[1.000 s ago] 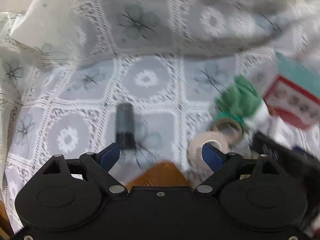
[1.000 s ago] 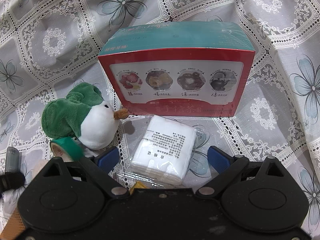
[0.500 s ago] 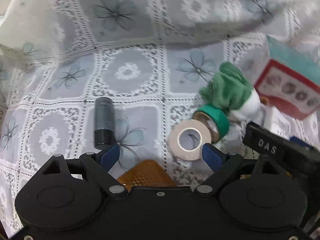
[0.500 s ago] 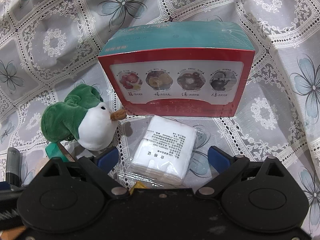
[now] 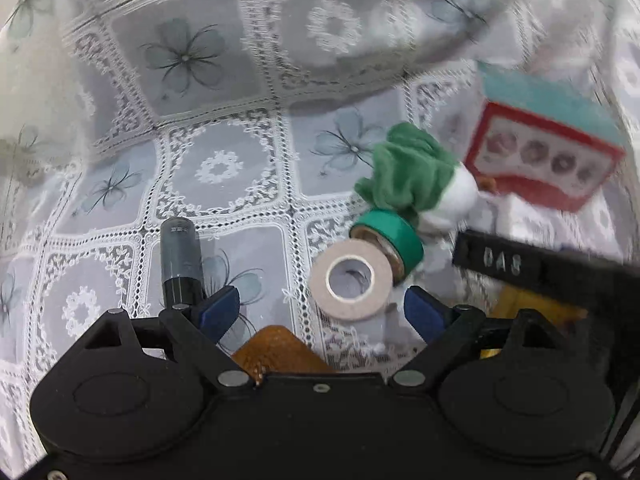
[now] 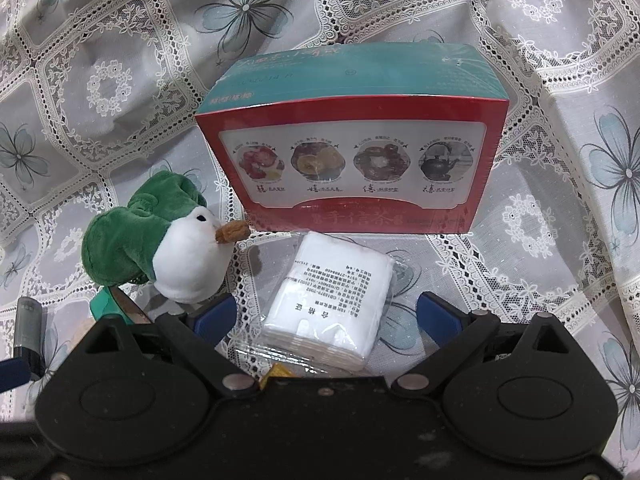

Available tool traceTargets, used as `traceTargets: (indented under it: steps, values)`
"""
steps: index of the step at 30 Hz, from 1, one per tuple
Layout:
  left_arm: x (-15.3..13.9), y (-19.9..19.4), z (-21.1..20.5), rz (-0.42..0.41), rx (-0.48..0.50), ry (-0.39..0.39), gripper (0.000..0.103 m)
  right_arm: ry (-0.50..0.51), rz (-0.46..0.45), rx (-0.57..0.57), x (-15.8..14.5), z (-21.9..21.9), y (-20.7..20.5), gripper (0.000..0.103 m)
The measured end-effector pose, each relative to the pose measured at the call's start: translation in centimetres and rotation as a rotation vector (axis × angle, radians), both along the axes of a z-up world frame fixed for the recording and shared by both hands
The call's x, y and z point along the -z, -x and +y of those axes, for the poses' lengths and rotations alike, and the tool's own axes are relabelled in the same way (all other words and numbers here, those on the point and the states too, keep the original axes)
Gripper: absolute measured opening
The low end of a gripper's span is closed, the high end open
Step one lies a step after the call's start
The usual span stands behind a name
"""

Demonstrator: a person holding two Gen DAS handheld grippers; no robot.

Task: Organize soft objects
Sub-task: 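Move left tool to the beige tape roll and close on it, then close right tool on the white wrapped pack while left tool lifts the tape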

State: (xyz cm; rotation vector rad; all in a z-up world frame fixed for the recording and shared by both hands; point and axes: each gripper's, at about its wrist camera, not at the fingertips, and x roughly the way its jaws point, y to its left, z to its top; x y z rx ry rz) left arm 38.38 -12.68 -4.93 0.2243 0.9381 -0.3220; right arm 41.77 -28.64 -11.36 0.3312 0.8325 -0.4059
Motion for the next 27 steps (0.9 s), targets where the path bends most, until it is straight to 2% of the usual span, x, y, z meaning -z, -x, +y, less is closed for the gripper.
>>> traceTargets:
  steps: [2, 4, 7, 11, 12, 13, 15, 17, 22, 27]
  values:
    - [0.2, -0.1, -0.5, -0.013, 0.011, -0.034, 0.087, 0.0, 0.001, 0.0, 0.0, 0.0, 0.0, 0.099]
    - [0.3, -0.5, -0.7, -0.009, 0.003, -0.031, 0.087, 0.0, 0.0, 0.0, 0.0, 0.0, 0.0, 0.099]
    - [0.4, -1.6, -0.9, 0.022, -0.025, 0.003, 0.086, -0.005, -0.002, 0.003, 0.0, -0.1, 0.0, 0.099]
    - [1.4, -2.4, -1.6, 0.067, -0.002, -0.021, 0.084, -0.01, -0.007, 0.001, 0.0, -0.1, 0.1, 0.099]
    - [1.7, -2.5, -1.7, 0.076, 0.008, -0.024, 0.081, -0.012, -0.009, 0.002, 0.0, -0.2, 0.1, 0.099]
    - [2.0, -2.6, -1.8, 0.084, 0.014, -0.022, 0.073, -0.013, -0.01, 0.002, 0.0, -0.2, 0.1, 0.099]
    - [2.2, -2.8, -1.6, 0.106, 0.013, 0.014, 0.064, -0.014, -0.011, 0.003, 0.0, -0.2, 0.2, 0.099]
    - [2.0, -3.0, -1.1, 0.107, -0.007, 0.044, 0.049, -0.015, -0.014, 0.004, 0.0, -0.3, 0.3, 0.099]
    - [1.3, -2.8, 0.1, 0.099, -0.024, 0.079, 0.049, -0.014, -0.02, 0.009, -0.1, -0.3, 0.6, 0.097]
    - [-0.4, -1.1, 1.4, 0.051, -0.064, 0.106, 0.049, 0.0, -0.017, 0.014, -0.2, -0.2, 0.9, 0.094]
